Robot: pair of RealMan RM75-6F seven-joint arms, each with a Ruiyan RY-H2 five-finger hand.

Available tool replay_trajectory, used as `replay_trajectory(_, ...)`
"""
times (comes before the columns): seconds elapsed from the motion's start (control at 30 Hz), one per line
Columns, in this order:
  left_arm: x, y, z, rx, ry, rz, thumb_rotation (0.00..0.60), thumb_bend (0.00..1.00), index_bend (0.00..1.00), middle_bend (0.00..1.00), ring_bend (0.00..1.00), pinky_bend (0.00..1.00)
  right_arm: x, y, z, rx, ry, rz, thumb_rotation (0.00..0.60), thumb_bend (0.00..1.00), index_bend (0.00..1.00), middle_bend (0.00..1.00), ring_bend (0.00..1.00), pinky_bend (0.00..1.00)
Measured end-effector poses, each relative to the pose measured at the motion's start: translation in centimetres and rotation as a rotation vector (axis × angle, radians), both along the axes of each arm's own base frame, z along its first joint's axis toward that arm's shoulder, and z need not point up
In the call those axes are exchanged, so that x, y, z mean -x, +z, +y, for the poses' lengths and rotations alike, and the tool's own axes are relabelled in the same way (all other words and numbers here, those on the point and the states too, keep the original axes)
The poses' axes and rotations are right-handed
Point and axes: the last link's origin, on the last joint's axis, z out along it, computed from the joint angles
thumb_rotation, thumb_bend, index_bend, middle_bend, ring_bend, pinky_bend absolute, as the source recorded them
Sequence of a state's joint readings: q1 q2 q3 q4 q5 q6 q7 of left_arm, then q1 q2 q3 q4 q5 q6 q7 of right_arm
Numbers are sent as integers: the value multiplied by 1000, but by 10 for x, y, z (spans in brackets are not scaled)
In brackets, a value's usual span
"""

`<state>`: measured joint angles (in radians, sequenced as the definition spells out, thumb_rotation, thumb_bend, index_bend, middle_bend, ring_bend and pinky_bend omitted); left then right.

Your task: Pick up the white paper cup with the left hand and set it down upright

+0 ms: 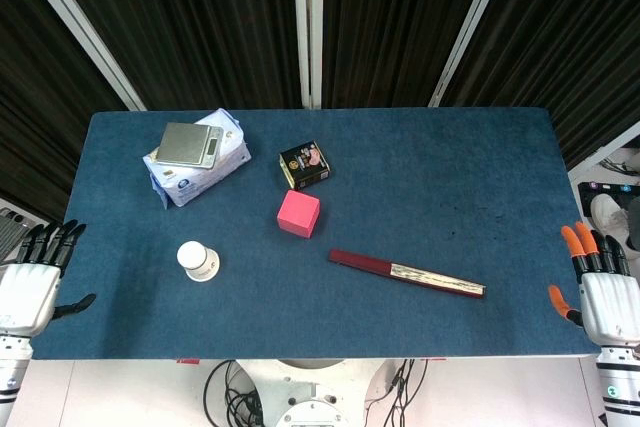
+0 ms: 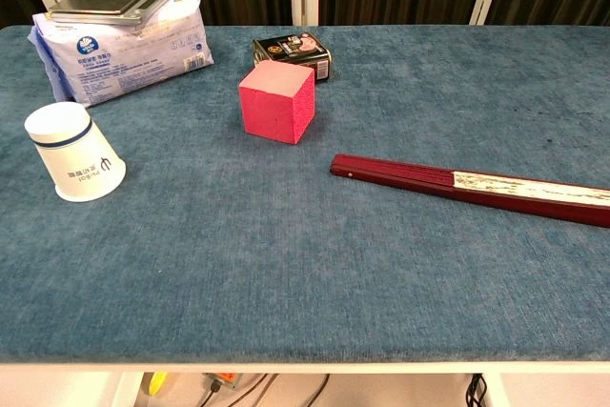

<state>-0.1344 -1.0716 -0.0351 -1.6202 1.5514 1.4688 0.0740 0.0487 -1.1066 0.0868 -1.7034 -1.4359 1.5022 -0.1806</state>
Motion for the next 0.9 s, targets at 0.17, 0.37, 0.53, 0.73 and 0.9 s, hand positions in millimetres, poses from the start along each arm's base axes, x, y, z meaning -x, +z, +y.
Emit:
replay_trajectory(0.17,0,2,0,2,8,7,600,21,0,41,0,46,-2,-1,-2,-1,1,3,600,238,0,0,0,0)
replay_trajectory(0.37,-3,-1,1,5,-8,11,600,21,0,40,0,46,2,0,-1,-1,-9,3,600,238,0,0,0,0)
replay_trajectory(0.53,-11,-4,5,31,-52,26,600,22,0,41,0,51,4,1,-2,-5,-11,3,600,238,0,0,0,0)
replay_trajectory(0.73,-37,-17,17,103,-149,105,600,22,0,41,0,56,8,1,2,-12,-18,7,600,238,0,0,0,0)
replay_trajectory(0.9,-67,-38,33,214,-239,185,600,23,0,41,0,56,11,5,2,4,-17,-12,600,238,0,0,0,0)
